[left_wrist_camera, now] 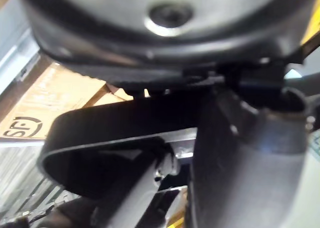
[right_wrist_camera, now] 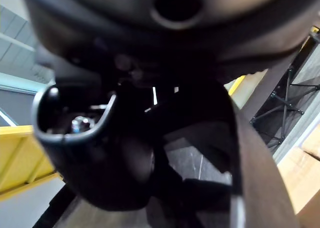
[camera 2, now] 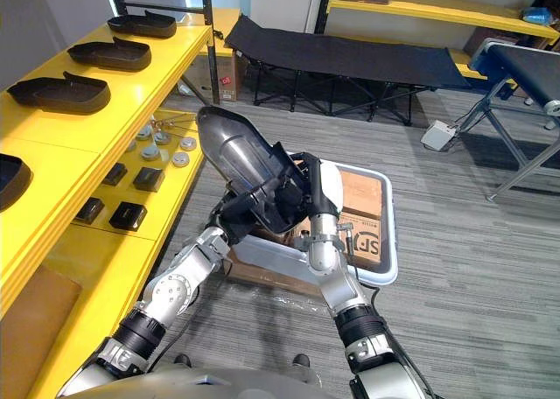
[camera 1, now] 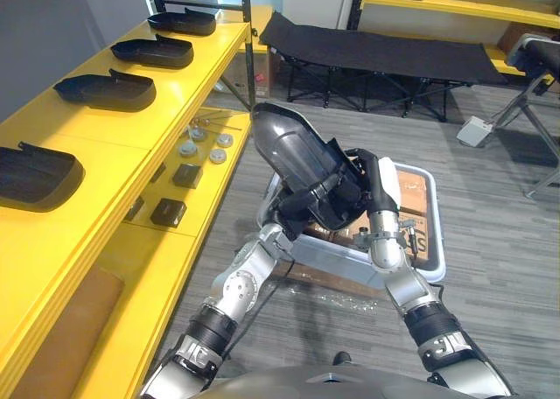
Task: Walk over and take three plastic housings, then place them on the shelf
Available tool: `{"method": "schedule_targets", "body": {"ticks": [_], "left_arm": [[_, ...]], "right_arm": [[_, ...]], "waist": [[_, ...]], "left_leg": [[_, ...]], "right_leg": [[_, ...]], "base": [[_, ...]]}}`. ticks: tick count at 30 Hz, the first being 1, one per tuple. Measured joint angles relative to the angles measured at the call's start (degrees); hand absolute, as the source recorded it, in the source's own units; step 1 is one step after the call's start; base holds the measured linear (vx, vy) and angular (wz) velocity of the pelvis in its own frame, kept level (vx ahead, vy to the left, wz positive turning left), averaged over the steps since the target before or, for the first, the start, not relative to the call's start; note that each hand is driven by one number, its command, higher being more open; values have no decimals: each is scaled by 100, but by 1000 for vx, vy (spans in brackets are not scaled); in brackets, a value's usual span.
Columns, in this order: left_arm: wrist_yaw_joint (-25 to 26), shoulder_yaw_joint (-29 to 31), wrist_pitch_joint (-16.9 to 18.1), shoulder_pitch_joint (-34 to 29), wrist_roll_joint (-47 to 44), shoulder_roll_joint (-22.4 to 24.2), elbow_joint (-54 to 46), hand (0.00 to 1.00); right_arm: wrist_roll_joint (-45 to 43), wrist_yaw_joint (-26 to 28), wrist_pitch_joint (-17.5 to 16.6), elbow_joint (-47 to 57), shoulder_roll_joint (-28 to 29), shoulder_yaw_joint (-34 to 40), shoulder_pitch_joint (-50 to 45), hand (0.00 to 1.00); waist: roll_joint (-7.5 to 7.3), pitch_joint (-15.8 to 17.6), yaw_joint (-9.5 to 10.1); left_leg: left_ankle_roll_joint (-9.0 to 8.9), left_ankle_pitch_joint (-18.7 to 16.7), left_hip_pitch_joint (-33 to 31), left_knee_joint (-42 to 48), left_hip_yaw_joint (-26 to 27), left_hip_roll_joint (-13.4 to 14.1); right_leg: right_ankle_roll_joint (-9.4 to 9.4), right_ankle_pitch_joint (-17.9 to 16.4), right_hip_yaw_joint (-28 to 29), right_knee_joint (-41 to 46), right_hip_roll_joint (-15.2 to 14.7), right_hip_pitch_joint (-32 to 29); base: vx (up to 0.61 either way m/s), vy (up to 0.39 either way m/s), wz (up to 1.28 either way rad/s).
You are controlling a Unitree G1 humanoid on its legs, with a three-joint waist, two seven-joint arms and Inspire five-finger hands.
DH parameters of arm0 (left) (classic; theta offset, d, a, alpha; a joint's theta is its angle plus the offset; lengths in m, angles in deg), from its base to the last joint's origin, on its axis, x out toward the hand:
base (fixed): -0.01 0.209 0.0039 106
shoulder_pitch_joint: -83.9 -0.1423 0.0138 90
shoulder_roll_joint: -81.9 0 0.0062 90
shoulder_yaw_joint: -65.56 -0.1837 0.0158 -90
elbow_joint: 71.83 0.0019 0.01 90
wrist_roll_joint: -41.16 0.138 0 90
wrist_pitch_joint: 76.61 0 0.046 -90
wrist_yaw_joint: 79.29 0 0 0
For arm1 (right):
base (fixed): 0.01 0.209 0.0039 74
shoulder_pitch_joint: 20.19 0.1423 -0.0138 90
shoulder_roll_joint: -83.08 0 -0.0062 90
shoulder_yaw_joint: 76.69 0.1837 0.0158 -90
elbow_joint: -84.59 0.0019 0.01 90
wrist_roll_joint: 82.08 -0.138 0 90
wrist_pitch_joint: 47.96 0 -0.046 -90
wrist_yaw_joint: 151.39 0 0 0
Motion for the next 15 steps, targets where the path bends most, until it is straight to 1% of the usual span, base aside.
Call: {"method": "schedule_targets", "body": {"ticks": [1, 4, 6, 7, 9, 10, 12, 14, 15], "left_arm": [[13, -43, 4, 0, -24, -1, 38, 0], [92, -147, 124, 0, -231, -12, 52, 0], [151, -188, 279, 0, -378, -15, 52, 0], [220, -247, 427, 1, -399, -15, 48, 0], [388, -277, 545, 0, -448, -15, 50, 0], [576, -273, 638, -1, -451, -23, 54, 0], [691, -303, 777, 0, -451, -17, 53, 0], [926, -289, 954, -1, -538, -13, 77, 0], [1042, -276, 1131, -5, -585, -14, 113, 0]], "right_arm": [[-29, -11, 0, 0, 43, -65, 0, 0], [-195, -19, -4, 0, 71, -214, -1, 0], [-243, -39, -4, 1, 85, -259, -1, 0], [-269, -73, -5, 6, 109, -271, -1, 0], [-374, -137, -82, 20, 139, -319, -4, 0], [-391, -154, -129, 111, 142, -385, -39, 0], [-476, -203, -150, 148, 165, -391, -97, 0], [-474, -234, -199, 365, 248, -444, -207, 0], [-480, -272, -242, 560, 278, -498, -331, 0]], "waist": [[-18, -27, 0], [-42, -43, 0], [-41, -55, 1], [-41, -61, -2], [-41, -61, -6], [-41, -61, -29], [-44, -63, -22], [-46, -62, -56], [-46, -62, -81]], "left_leg": [[-1, -1, -11, 2, -12, -1], [-6, -24, -12, 40, -37, 0], [-19, -59, -11, 91, -44, 5], [-25, -64, -11, 97, -45, 6], [-29, -76, -14, 111, -45, 8], [-29, -103, -22, 146, -43, 13], [-33, -142, -23, 183, -49, 17], [-35, -152, -29, 181, -45, 18], [-35, -156, -29, 181, -46, 18]], "right_leg": [[2, 3, -19, -33, 4, 12], [0, 7, -49, -58, 8, 59], [0, 6, -53, -65, 8, 89], [0, 6, -53, -66, 8, 89], [0, 6, -52, -66, 8, 89], [-1, 5, -49, -66, 8, 90], [-4, 1, -54, -68, 8, 87], [-7, -3, -53, -71, 8, 83], [-8, -4, -54, -71, 8, 82]], "base": [[8, 11, 6], [6, 10, 4], [0, 0, 0], [0, 0, 0], [0, 0, 0], [0, 0, 0], [0, 0, 0], [0, 0, 0], [0, 0, 0]]}}
